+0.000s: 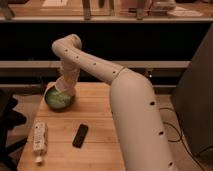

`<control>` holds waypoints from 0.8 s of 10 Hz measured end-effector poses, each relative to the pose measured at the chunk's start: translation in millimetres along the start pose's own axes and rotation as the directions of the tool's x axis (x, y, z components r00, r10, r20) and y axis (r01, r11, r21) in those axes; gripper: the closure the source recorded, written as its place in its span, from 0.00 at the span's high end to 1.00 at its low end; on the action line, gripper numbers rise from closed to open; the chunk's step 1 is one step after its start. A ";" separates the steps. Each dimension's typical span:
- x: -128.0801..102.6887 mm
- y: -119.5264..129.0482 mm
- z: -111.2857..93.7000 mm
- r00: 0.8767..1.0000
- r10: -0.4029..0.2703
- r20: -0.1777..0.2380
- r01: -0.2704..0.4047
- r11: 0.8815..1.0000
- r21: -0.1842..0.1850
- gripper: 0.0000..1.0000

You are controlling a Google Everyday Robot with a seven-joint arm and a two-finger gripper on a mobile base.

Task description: Place the ceramic cup in the ceramic bowl

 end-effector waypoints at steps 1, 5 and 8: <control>-1.4 0.1 3.7 1.000 -0.005 0.004 0.005 1.000 -0.005 0.01; -2.3 -4.4 20.7 1.000 -0.028 0.010 0.028 1.000 0.001 0.01; -3.7 -4.7 23.8 0.999 -0.036 0.016 0.036 0.999 -0.006 0.01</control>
